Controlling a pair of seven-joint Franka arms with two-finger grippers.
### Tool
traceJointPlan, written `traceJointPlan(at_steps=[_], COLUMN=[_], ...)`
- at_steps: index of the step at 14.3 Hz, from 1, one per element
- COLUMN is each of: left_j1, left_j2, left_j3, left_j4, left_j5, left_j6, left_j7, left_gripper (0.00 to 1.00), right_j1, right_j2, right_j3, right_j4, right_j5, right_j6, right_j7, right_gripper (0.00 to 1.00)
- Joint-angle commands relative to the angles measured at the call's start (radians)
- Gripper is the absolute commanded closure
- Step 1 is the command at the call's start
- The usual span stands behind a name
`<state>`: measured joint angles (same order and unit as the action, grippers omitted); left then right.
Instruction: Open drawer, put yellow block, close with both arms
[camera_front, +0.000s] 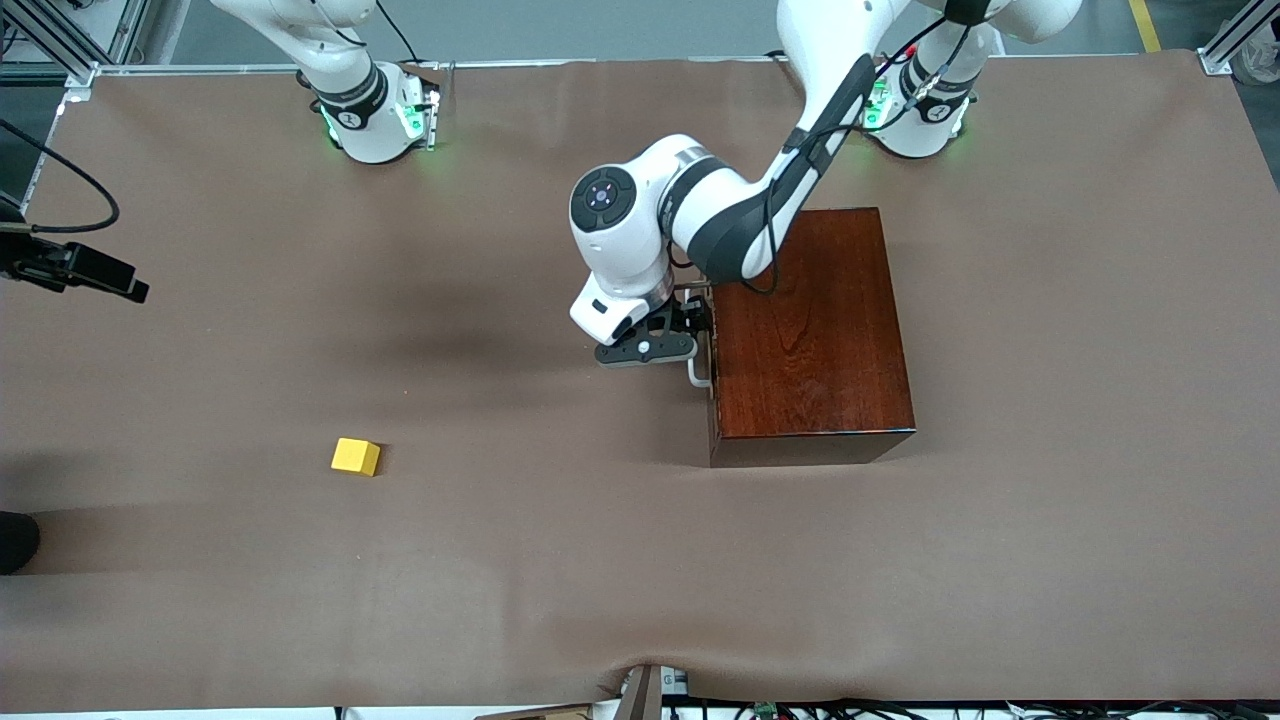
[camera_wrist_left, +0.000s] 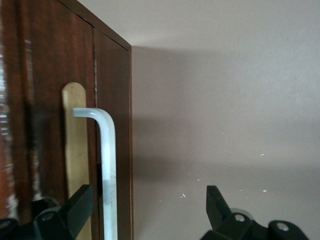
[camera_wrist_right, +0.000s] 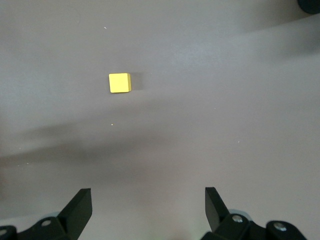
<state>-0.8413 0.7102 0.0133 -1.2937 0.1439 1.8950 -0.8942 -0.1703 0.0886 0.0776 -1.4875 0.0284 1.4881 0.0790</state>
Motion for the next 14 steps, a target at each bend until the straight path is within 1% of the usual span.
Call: traceJointPlan(at_steps=[1,7,11,14], left_j1=[-0.005,-0.007,-0.007,-0.016], left_j2=[0.025,0.048,0.048,0.058], left_j3=[0.004,0.002,-0.007,-0.012], left_j4=[0.033,0.033,0.036,0.036], left_j5=[0.026,0.025,0.019,0.013], left_j6=[-0.024,-0.02,0.001,0.09], left_j7=[0.023,0.006,-0.057,-0.107], left_gripper=[0.0,0.0,0.0,0.0], right_j1=[-0.028,-0.028,-0.028,-0.029], right_j2=[0.003,0.003,0.005,0.005], right_j3=[0.013,0.013,0.013,0.013], right_j4=[0.016,0.016,0.015,0.016], right_j5=[0.021,0.021,0.021,0.021], right_j6=[-0.014,-0.012,-0.012,-0.012], right_j7=[-0.008,-0.008,-0.008,-0.008], right_gripper=[0.0,0.0,0.0,0.0])
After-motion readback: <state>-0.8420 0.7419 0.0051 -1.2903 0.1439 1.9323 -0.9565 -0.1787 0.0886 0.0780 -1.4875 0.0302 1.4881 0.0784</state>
